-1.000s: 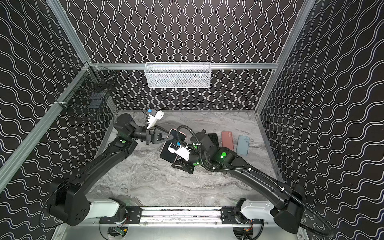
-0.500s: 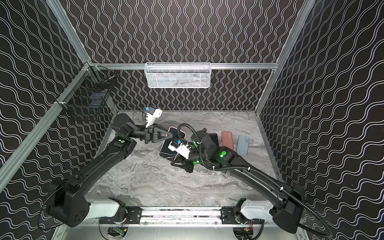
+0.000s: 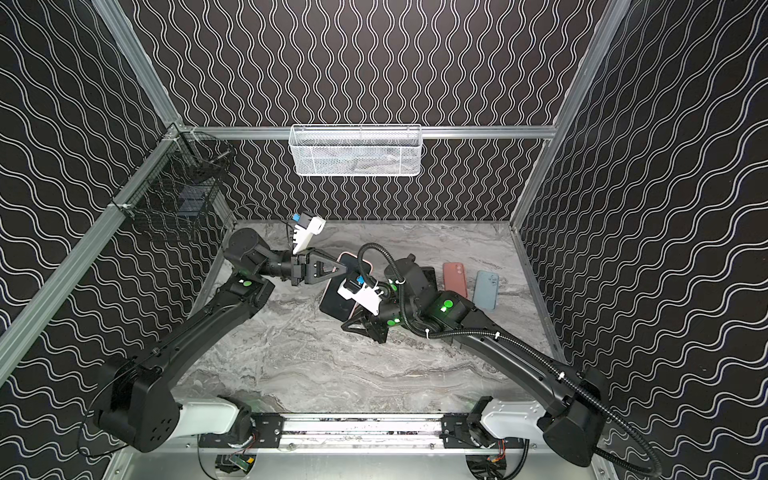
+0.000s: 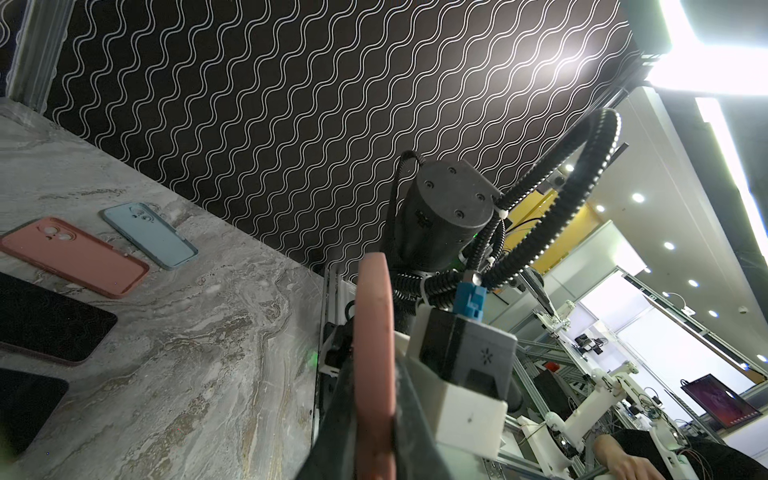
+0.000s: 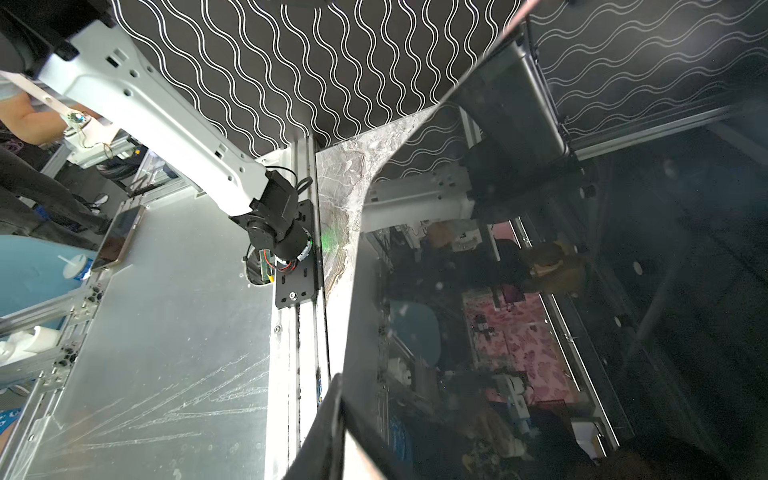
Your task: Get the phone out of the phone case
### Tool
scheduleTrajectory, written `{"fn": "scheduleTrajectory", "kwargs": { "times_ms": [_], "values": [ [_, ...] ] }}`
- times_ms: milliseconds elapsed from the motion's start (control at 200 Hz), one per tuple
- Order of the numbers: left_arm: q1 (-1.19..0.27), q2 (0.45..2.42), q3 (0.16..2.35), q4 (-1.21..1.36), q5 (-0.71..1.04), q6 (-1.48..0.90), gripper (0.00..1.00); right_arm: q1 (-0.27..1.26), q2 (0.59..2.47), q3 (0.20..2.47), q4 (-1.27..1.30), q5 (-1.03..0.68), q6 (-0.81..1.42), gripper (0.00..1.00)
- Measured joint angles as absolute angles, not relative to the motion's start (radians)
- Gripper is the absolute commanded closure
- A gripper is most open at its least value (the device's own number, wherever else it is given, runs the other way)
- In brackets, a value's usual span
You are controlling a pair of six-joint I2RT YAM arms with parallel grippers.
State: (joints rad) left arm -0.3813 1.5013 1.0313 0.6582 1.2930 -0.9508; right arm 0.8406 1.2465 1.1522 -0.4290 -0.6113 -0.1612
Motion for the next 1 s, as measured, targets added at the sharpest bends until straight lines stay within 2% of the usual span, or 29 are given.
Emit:
{"fn": "scheduleTrajectory", "kwargs": {
  "times_ms": [185, 521, 1001],
  "values": [
    [-0.382, 1.504, 1.027, 0.690, 1.280, -0.968, 1.00, 0.823, 1.240, 1.139, -0.414, -0.639, -0.141, 0.84],
    [-0.391, 1.517, 1.011, 0.823, 1.260, -1.068, 1.00, 0.799, 1.240, 1.114, -0.366, -0.644, -0.142, 0.85],
    [-0.400, 1.478, 1.017, 0.768, 1.166, -1.040, 1.00, 0.728, 1.220, 1.051, -0.224, -0.714, -0.120, 0.83]
  ]
}}
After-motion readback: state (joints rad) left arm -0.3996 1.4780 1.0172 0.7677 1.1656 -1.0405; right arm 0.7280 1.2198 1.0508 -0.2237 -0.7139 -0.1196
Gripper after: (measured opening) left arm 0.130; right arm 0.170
